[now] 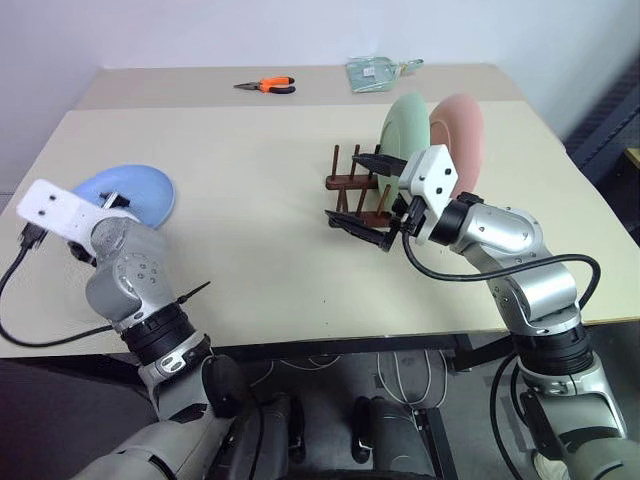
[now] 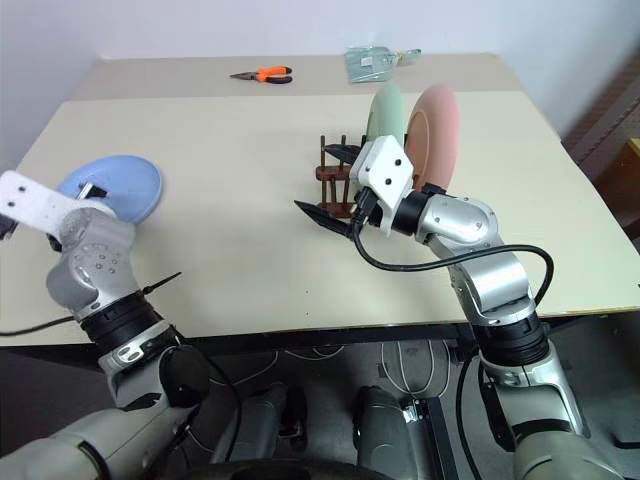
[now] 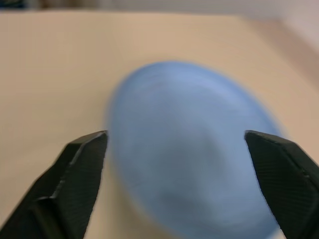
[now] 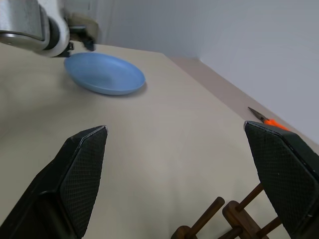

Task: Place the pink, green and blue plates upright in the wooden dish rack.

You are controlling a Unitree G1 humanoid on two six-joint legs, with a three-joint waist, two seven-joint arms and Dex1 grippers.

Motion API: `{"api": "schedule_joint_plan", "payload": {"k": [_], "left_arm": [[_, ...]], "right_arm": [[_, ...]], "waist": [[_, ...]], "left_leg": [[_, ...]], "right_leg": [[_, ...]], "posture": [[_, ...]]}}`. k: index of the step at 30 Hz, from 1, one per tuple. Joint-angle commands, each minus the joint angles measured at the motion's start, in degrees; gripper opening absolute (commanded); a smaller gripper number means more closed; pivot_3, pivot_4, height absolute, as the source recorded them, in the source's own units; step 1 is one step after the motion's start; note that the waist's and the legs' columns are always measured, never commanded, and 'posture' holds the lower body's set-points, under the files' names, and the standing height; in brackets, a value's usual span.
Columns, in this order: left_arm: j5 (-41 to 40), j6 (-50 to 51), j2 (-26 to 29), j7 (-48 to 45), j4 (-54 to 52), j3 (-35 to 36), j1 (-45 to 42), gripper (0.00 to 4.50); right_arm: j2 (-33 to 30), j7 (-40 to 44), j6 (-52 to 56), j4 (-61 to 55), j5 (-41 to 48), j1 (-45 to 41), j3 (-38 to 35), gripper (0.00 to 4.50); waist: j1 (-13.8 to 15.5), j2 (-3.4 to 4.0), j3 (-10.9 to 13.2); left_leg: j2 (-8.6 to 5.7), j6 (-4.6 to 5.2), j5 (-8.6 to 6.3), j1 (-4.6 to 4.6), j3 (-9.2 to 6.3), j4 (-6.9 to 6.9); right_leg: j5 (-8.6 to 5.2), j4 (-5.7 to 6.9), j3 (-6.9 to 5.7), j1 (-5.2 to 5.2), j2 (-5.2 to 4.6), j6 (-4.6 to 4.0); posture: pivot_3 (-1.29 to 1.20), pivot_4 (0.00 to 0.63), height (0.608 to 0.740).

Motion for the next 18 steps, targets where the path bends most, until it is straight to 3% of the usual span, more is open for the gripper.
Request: {"api": "schedule_joint_plan", "payload": {"k": [1,4,7,13,14,18], "left_arm": [[-4.2,1.8,0.7,0.8,1.9,3.8,-0.9,4.26],[-8.7,2.3,3.2,-2.4,8.5,6.4,-2.1,4.26],[-11.2,1.0,6.8,-6.5,14.8,6.4,-3.3,3.44],[-12.5,-2.0,9.6,-9.3,18.7,4.5,-4.4,0.3],[-12.6,-2.1,9.8,-11.0,17.9,2.9,-4.2,0.07],[-13.2,-3.2,10.2,-21.3,10.4,-6.9,-3.2,0.07]], "right_arm": [[0.6,0.4,-1.7,-0.2,-0.4,-0.6,-0.6,4.5],[1.0,0.4,-2.0,-0.1,-0.8,-0.6,-0.3,4.5],[1.1,0.5,-2.2,-0.1,-1.2,-0.2,-0.3,4.5],[0.9,0.5,-2.6,-0.7,-2.2,0.6,-0.7,4.5],[1.0,0.3,-2.6,-0.7,-2.4,0.5,-0.9,4.5],[0.9,1.0,-2.2,-0.6,-2.1,-0.8,-0.8,4.5]], "waist": [[0.0,-0.04,0.0],[0.0,-0.05,0.0],[0.0,-0.05,0.0],[0.0,-0.07,0.0],[0.0,-0.08,0.0],[0.0,-0.12,0.0]], "left_leg": [[0.0,0.0,0.0,0.0,0.0,0.0],[0.0,0.0,0.0,0.0,0.0,0.0],[0.01,-0.04,0.03,0.02,-0.01,0.0],[-0.01,-0.05,0.02,0.02,-0.01,-0.01],[-0.01,-0.05,0.02,0.02,-0.01,0.0],[-0.02,-0.06,0.02,0.02,-0.01,-0.01]], "right_leg": [[0.0,0.0,-0.01,0.0,0.01,0.0],[0.0,0.01,-0.02,0.0,0.01,0.0],[0.0,0.04,-0.03,0.0,0.03,0.0],[0.0,0.02,-0.03,0.0,0.03,0.0],[0.0,0.02,-0.03,0.01,0.02,0.0],[0.0,0.02,-0.04,0.02,0.03,0.0]], "posture": [[0.0,0.15,0.74],[0.0,0.15,0.74],[0.0,0.15,0.74],[0.0,0.15,0.74],[0.0,0.15,0.74],[0.0,0.15,0.74]]}}
